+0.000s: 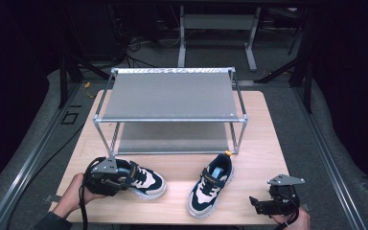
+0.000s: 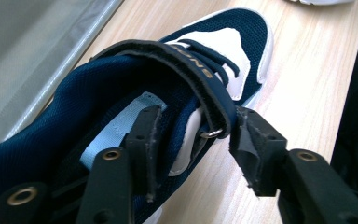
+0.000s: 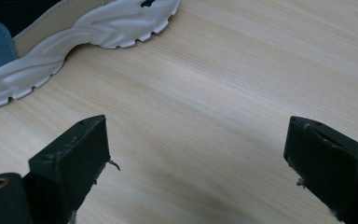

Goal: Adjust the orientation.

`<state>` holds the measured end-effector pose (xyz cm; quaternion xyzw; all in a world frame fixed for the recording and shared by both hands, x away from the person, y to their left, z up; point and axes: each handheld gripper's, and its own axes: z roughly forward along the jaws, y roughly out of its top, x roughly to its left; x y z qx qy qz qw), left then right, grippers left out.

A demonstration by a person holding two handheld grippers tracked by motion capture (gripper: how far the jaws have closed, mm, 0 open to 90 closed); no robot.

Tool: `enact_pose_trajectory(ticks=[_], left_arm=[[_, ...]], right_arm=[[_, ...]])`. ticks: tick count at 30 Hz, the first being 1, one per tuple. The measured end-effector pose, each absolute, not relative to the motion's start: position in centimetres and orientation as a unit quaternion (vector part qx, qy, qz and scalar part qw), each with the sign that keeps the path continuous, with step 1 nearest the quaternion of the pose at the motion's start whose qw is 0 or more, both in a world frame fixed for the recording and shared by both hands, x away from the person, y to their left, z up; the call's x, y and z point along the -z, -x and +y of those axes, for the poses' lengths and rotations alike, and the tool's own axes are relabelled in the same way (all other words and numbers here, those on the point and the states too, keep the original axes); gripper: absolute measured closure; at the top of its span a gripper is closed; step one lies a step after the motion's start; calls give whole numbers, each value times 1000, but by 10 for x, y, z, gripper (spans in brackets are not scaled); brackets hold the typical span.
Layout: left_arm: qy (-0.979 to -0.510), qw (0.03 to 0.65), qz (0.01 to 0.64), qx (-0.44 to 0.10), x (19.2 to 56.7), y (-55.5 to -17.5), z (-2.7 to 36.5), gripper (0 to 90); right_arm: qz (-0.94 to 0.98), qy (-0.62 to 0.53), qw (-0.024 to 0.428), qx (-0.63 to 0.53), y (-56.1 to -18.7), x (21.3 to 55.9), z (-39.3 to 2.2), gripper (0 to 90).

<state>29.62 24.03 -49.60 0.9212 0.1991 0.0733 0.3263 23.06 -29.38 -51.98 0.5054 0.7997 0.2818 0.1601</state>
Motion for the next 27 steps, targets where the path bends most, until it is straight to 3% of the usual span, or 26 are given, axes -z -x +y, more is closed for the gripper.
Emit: enact_pose_trajectory(ticks=[27], left_arm=[[-939, 321, 109, -59, 492, -298, 237, 743]], right_arm=[[785, -519, 174, -290, -230, 523, -298, 73]])
